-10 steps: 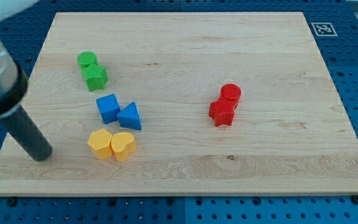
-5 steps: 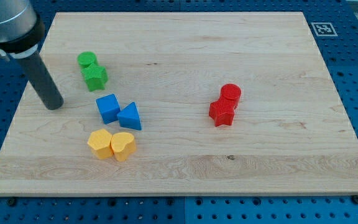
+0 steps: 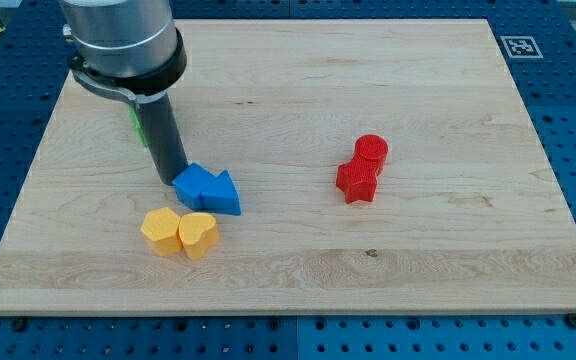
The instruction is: Move the blue blocks to the bottom left of the red star
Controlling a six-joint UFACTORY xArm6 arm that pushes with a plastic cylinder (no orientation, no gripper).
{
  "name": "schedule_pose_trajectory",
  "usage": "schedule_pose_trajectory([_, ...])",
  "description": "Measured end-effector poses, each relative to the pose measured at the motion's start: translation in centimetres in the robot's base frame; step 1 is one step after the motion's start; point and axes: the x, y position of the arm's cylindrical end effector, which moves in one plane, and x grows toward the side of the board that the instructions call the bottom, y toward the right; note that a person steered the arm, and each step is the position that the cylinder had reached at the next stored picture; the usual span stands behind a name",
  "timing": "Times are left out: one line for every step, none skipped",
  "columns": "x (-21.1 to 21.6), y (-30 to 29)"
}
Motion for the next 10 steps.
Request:
schedule_pose_trajectory([1.6, 0.0])
schedule_pose_trajectory([2.5, 0.1])
schedule_pose_trajectory([3.5, 0.7])
schedule_pose_trajectory([3.8, 1.9])
schedule_pose_trajectory([3.8, 4.2])
schedule_pose_trajectory([3.8, 5.9])
schedule_pose_trajectory([4.3, 7.9])
schedule_pose_trajectory([5.0, 9.4])
schedule_pose_trajectory([6.4, 10.9])
schedule_pose_trajectory([6.5, 11.0])
